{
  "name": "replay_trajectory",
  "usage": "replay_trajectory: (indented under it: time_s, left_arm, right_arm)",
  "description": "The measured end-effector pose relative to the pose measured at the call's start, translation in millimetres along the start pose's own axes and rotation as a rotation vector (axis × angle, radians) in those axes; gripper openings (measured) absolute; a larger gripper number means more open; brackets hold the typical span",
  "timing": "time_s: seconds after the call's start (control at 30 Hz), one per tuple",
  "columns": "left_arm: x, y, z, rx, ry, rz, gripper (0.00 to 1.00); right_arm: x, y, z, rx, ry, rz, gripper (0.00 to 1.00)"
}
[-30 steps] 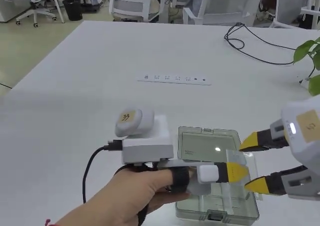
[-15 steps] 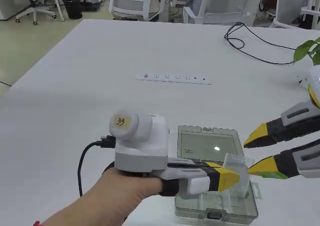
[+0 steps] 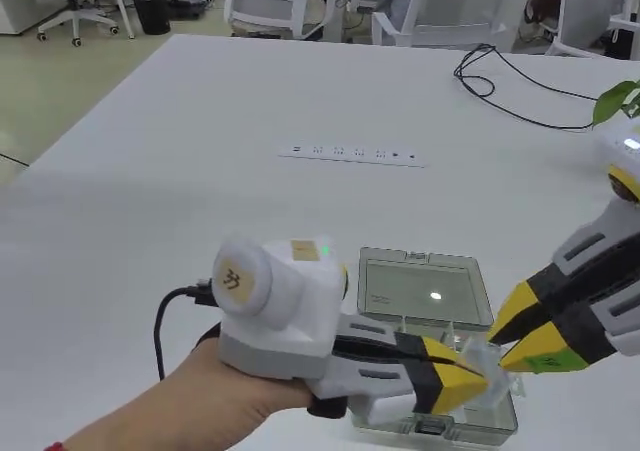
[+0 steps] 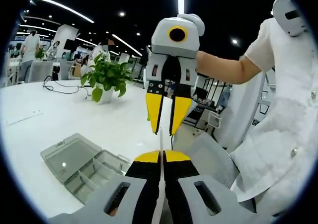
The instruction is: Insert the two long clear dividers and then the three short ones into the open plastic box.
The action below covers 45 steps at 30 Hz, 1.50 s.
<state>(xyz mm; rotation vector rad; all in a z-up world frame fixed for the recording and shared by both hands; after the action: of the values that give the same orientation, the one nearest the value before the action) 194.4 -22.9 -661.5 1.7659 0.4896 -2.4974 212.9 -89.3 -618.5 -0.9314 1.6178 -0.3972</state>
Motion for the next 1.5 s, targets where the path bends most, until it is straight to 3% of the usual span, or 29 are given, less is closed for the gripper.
replay_trajectory:
  time_s: [0.2,0.5,1.17,1.5]
  left_arm:
    - [-0.8,-1.1,3.3,0.019,0.023,0.011,0.0]
    - [0.8,-1.7,7.2,0.036,0.055,0.003,0.0]
    - [5.0,-4.0,3.1,0.015,0.06,-0.01,0.0]
    - [8.8,-12.1,-6.4,-0.033,0.051,-0.013,0.11]
  right_arm:
    - [1.8,4.4,-4.5,-0.043,0.011,0.003,0.07]
    - [2.9,7.0,-6.9,-0.065,0.013,0.004,0.03]
    - [2.2,9.6,-6.8,-0.051,0.006,0.005,0.03]
    - [0.7,6.7,-4.2,-0.016,0.006,0.015,0.03]
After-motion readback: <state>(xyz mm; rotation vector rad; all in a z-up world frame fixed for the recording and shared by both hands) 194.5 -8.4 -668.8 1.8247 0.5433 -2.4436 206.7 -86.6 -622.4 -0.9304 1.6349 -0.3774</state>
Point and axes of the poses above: the centre of the closed fingertips' face, and the gripper's own axes: y roughly forward along the fingers, z roughly to its right, x roughly out of its underside, the point moved 5 cm from there along -y, roughly backward along the fingers, and after that the axes turned 7 degrees about -x, right-handed, at the moved point
